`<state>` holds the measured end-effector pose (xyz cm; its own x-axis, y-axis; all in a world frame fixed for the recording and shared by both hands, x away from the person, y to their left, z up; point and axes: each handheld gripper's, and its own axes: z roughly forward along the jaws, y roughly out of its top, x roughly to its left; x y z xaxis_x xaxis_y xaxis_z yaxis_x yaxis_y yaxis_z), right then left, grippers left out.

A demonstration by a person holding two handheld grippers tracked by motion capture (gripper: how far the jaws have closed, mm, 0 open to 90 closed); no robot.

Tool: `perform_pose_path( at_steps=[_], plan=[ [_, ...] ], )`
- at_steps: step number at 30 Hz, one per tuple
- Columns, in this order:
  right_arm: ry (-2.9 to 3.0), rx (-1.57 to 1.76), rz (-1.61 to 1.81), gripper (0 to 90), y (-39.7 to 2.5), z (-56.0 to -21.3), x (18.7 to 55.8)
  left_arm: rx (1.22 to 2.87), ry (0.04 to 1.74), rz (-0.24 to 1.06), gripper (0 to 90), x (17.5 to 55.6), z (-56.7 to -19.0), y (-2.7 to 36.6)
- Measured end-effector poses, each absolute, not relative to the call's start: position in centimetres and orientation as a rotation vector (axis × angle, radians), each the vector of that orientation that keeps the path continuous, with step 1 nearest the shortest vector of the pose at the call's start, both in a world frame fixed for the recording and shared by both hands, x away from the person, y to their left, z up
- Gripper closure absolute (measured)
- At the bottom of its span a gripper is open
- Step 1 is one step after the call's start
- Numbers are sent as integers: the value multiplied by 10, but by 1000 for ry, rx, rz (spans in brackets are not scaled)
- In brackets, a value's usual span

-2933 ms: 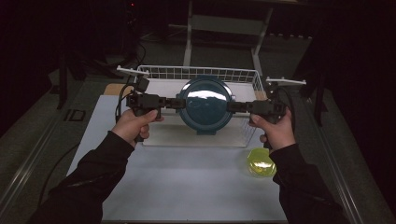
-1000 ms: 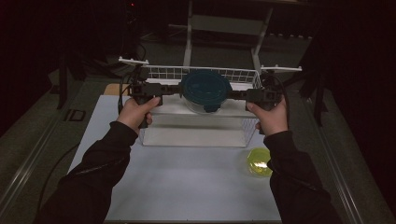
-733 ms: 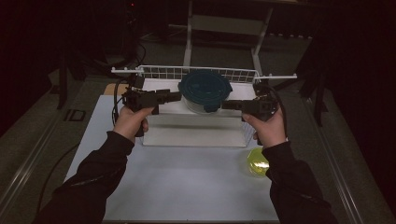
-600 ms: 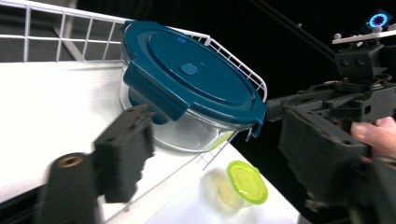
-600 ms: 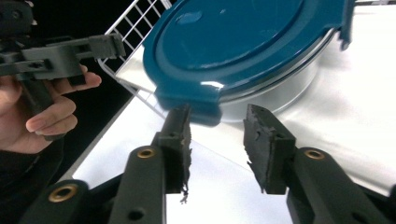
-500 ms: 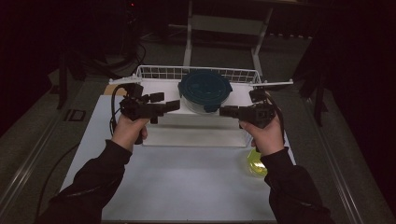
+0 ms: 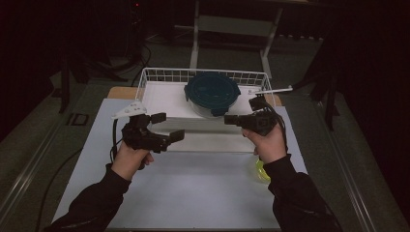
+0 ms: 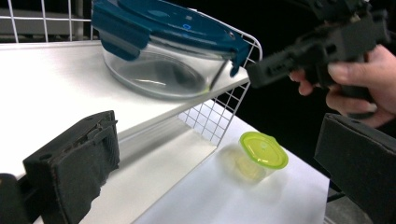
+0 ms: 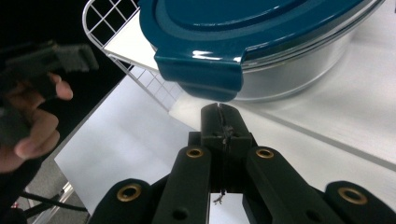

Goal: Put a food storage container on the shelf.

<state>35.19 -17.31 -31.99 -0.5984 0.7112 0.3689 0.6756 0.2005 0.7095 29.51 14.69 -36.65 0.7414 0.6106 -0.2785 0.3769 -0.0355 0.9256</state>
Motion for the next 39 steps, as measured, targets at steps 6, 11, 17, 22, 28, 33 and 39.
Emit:
perform_pose_path(
  at_steps=[6,11,17,22,28,33,39],
  plan=[
    [2393,1405,1403,898,-168,-322,358,1683,763,256,0,283,-381,142],
    [2384,1406,1406,899,-164,-321,361,1703,750,270,0,273,-393,137],
    [2384,1409,1404,899,-157,-320,365,1718,739,271,0,267,-403,132],
    [2377,1413,1395,899,-152,-319,370,1722,710,301,0,263,-411,128],
    [2388,1417,1397,899,-150,-319,373,1735,700,291,0,260,-419,125],
    [2392,1410,1398,899,-147,-320,373,1743,685,294,0,255,-425,124],
    [2424,1361,1414,863,-144,-325,363,1746,675,291,0,249,-432,129]
  ],
)
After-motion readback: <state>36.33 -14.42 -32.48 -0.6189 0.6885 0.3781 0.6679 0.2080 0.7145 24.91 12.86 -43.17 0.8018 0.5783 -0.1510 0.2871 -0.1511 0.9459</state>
